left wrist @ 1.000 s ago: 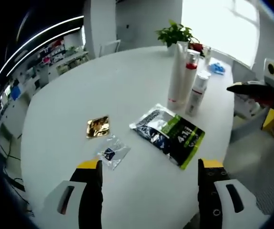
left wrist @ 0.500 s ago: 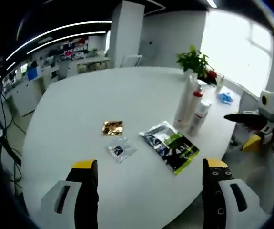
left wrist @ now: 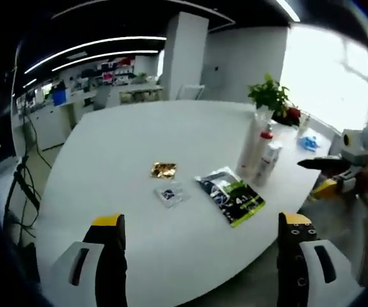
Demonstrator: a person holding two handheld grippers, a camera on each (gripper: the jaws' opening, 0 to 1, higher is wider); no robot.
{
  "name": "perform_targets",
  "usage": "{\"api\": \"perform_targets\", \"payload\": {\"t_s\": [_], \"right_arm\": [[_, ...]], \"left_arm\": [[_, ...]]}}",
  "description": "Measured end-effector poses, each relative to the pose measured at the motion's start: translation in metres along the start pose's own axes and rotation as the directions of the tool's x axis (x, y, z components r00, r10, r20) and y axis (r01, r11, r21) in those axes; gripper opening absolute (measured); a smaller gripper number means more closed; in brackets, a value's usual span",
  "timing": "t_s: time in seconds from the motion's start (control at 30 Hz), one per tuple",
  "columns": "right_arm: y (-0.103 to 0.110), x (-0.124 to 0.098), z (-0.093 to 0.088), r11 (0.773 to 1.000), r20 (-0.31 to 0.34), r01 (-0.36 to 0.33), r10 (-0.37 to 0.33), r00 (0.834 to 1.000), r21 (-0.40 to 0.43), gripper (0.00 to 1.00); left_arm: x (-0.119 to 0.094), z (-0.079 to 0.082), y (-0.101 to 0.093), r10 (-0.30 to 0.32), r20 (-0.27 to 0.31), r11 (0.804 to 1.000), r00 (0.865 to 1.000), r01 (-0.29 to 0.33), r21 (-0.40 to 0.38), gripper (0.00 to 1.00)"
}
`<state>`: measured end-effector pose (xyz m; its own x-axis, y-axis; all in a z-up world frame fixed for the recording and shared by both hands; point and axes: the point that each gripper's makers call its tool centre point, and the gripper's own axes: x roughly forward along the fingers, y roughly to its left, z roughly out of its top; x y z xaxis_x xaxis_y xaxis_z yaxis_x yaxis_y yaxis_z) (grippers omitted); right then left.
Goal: Arrange the skincare products in the storage area until every visible bottle or jar stands upright without overlapping.
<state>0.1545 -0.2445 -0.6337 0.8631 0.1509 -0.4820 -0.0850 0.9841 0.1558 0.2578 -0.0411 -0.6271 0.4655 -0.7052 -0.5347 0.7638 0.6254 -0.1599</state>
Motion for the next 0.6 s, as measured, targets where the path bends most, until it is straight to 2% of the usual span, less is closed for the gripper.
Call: {"api": "perform_targets", "payload": {"t_s": [0.17, 0.2, 0.23, 0.33, 0.53, 0.6], "right_arm": [[0.001, 0.0, -0.001, 1.0, -0.005, -0.003, 0.003, 1.0, -0.004, 0.98], [0.001, 0.0, -0.001, 1.0, -0.005, -0.004, 0.004, 1.0, -0.003, 0.98], [0.001, 0.0, -0.001, 1.0, -0.006, -0.005, 0.005, 1.0, -0.005, 0.98], [0.002, 0.0, -0.001, 1.0, -0.007, -0.01, 0.01, 1.0, -0.007, 0.99], [0.003, 0.001, -0.002, 1.0, -0.01, -0.015, 0.014, 1.0, -0.017, 0.98], [0.004, 0.001, -0.002, 1.0, -0.012, -0.015, 0.015, 1.0, -0.016, 0.97]], "left_arm": [[-0.002, -0.012, -0.001, 0.015, -0.012, 0.999, 1.0, -0.015, -0.043, 0.97], [0.0, -0.017, 0.001, 0.024, -0.028, 0.999, 0.999, -0.026, -0.043, 0.97], [-0.001, -0.017, 0.002, 0.032, -0.036, 0.999, 0.999, -0.034, -0.036, 0.97], [-0.001, -0.011, 0.003, 0.034, -0.007, 0.998, 0.999, -0.034, -0.043, 0.97], [0.0, -0.015, 0.007, 0.049, -0.021, 0.997, 0.999, -0.05, -0.059, 0.97], [0.002, -0.019, 0.007, 0.051, -0.042, 0.997, 0.998, -0.053, -0.062, 0.97]]}}
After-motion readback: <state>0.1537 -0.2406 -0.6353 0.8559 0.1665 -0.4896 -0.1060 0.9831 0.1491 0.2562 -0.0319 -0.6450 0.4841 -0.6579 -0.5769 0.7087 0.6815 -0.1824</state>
